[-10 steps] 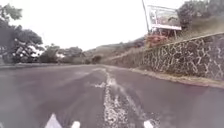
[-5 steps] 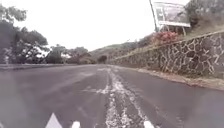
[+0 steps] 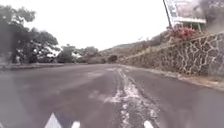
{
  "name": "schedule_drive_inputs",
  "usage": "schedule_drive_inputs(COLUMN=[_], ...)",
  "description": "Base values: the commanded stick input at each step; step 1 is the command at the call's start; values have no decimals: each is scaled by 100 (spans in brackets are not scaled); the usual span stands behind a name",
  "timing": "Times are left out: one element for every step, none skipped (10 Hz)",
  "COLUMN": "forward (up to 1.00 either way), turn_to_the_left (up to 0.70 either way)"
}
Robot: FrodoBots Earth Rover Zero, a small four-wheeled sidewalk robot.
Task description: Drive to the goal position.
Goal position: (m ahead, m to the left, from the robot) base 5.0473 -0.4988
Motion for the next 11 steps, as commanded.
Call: schedule_drive_inputs(forward=[100,100,100,100,100,100,100,100,100,100,100], turn_to_the_left=[0,0,0,0,0,0,0,0,0,0,0])
